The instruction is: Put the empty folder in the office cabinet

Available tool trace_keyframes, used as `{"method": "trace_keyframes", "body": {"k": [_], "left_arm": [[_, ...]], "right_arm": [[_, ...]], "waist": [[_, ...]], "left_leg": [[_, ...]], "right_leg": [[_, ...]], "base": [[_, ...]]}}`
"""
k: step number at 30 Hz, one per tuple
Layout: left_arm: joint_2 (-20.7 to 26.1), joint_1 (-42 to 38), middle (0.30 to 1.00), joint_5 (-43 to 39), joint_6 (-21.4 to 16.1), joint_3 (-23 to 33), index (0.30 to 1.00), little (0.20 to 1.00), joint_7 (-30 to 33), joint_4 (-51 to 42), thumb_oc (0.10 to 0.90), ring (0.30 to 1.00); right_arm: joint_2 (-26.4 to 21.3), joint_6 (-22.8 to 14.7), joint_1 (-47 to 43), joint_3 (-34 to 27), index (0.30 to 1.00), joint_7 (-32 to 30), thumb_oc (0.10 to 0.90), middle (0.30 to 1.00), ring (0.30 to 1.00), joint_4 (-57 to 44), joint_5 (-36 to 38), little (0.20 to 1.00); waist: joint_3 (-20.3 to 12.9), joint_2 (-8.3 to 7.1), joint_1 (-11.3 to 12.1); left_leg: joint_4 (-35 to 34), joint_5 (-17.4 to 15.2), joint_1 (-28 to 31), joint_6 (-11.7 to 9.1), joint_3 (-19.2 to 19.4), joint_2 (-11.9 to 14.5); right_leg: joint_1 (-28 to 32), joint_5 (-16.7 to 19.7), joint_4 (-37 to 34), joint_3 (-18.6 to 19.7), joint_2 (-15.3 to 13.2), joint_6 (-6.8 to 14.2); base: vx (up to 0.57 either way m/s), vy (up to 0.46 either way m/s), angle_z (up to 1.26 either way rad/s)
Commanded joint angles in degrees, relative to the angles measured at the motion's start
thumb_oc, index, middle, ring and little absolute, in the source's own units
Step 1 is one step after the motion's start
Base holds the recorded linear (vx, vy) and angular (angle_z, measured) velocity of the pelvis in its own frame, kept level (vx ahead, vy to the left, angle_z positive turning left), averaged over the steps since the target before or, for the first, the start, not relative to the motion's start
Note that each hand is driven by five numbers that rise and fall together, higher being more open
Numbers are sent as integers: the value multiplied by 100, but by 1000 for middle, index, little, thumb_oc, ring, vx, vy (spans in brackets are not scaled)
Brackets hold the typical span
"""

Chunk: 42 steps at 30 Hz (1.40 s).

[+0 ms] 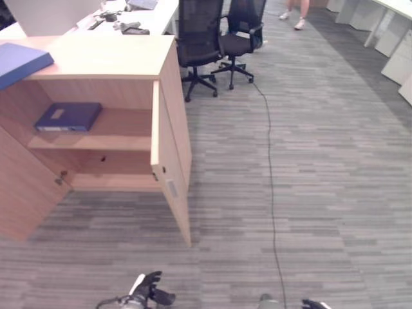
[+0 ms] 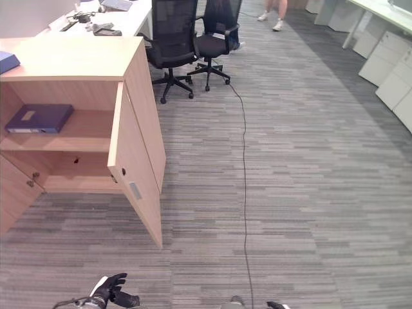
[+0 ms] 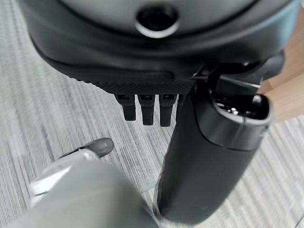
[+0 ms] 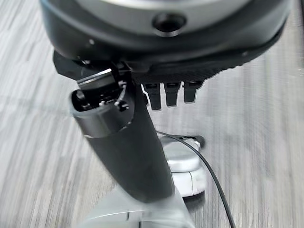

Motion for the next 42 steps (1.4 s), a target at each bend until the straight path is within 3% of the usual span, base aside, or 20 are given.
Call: {"method": "trace_keyframes", "body": {"k": [1,2,4,5,6,7,8,9,12,15,17,21,27,30,34,35,36,38,39,42], "left_arm": [[-41,91,900,228,-26,-115,900,900,-40,-8,800,900],[84,-36,900,153,-32,-59,900,900,-2,9,800,900],[174,-80,900,91,-42,-62,900,900,-4,-53,800,900],[193,-102,900,97,-32,-110,900,900,-11,-123,800,900],[194,-102,900,97,-32,-110,900,900,-12,-124,800,900],[224,-72,900,102,-22,-181,900,900,-76,-225,800,900],[224,-72,900,102,-21,-181,900,900,-76,-225,800,900],[245,-10,900,130,14,-182,900,900,-132,-238,800,900],[216,63,900,200,74,-148,900,900,-152,-168,800,900],[205,100,900,216,94,-139,900,900,-141,-182,800,900],[176,91,900,264,83,-155,900,900,-160,-196,800,900],[31,93,900,448,57,-278,900,900,-215,-143,800,900],[-57,191,900,517,52,-343,900,900,-329,-166,800,900],[-70,159,900,531,51,-360,900,900,-315,-109,800,900],[-82,146,900,435,78,-238,900,900,-277,-59,800,900],[-89,126,900,330,80,-151,900,900,-227,-41,800,900],[-90,125,900,330,80,-151,900,900,-227,-41,800,900],[-54,171,900,292,66,-123,900,900,-184,-9,800,900],[-55,177,900,292,65,-126,900,900,-183,-9,800,900],[10,171,900,222,19,-108,900,900,-116,-20,800,900]], "right_arm": [[-326,-15,-88,-44,900,5,800,900,900,-249,-91,900],[-200,-14,-26,-309,900,-17,800,900,900,-220,171,900],[-72,-15,13,-293,900,-9,800,900,900,-277,274,900],[-4,-14,-28,-233,900,-35,800,900,900,-321,252,900],[-3,-14,-28,-232,900,-35,800,900,900,-321,252,900],[58,-39,-160,-56,900,-48,800,900,900,-419,175,900],[59,-39,-160,-56,900,-48,800,900,900,-419,175,900],[130,-62,-230,41,900,-35,800,900,900,-473,171,900],[188,-118,-273,182,900,-48,800,900,900,-461,191,900],[210,-166,-294,350,900,-51,800,900,900,-459,190,900],[192,-187,-261,358,900,-65,800,900,900,-445,200,900],[51,-177,-88,250,900,-104,800,900,900,-301,220,900],[-71,-143,42,172,900,-113,800,900,900,-213,120,900],[-161,-135,-14,128,900,-102,800,900,900,-199,158,900],[-218,-111,-95,153,900,-78,800,900,900,-158,178,900],[-275,-75,-117,129,900,-92,800,900,900,-111,135,900],[-275,-75,-118,129,900,-92,800,900,900,-110,134,900],[-326,-54,-57,33,900,-110,800,900,900,-54,132,900],[-327,-54,-50,33,900,-110,800,900,900,-56,132,900],[-481,-73,-45,-147,900,-147,800,900,900,-66,208,900]], "waist": [[-198,405,-18],[-275,221,44],[-247,140,112],[-237,141,174],[-235,140,169],[-172,211,273],[-175,211,270],[-103,250,296],[-10,330,271],[126,257,227],[156,222,188],[60,192,138],[-46,318,75],[48,381,3],[111,401,45],[125,392,87],[126,391,85],[3,381,94],[-1,378,96],[-39,496,46]], "left_leg": [[-1737,1767,93,-150,-231,912],[-1506,1589,-57,-122,-95,683],[-1599,1425,73,-63,186,536],[-1652,1377,144,21,324,429],[-1653,1377,144,22,320,426],[-1799,1305,342,216,611,162],[-1797,1306,336,217,608,160],[-1959,1200,615,452,748,-180],[-2074,1062,896,700,832,-564],[-2090,938,1081,824,900,-870],[-2104,867,1149,890,935,-1045],[-2082,786,1254,956,985,-1310],[-2017,693,1445,882,1065,-1338],[-1307,554,1254,695,1043,-1262],[-551,702,927,526,928,-1096],[-452,862,741,470,858,-845],[-448,860,739,469,855,-846],[-1018,979,852,505,720,-464],[-1045,989,870,501,724,-468],[-1665,1514,937,338,379,85]], "right_leg": [[630,133,430,-77,-208,718],[595,1438,201,-222,-512,756],[365,2379,134,-733,-901,756],[294,2524,114,-1196,-1095,756],[302,2524,110,-1203,-1097,756],[237,2277,377,-2082,-1121,605],[236,2278,376,-2086,-1122,606],[130,1689,716,-2223,-609,486],[11,773,794,-2252,491,156],[-81,528,511,-2206,1395,-3],[-206,566,358,-2260,1623,-76],[240,638,-257,-2436,1547,-265],[595,689,-613,-2370,1508,-282],[702,673,-670,-2137,1440,-383],[773,576,-628,-2015,1438,-518],[843,484,-592,-2022,1309,-514],[842,478,-586,-2024,1307,-514],[797,385,-495,-1950,1145,-399],[795,370,-479,-1948,1142,-399],[589,230,-174,-1738,949,-268]], "base": [[147,462,18],[90,252,13],[41,396,8],[-28,296,-21],[-11,630,-42],[1,474,-47],[53,903,-29],[85,667,-20],[95,547,-16],[39,234,-6],[49,161,-23],[81,70,-8],[89,0,-1],[10,-1,1],[25,14,0],[45,67,-7],[137,157,-6],[139,161,-8],[115,219,-11],[70,252,-7]]}}
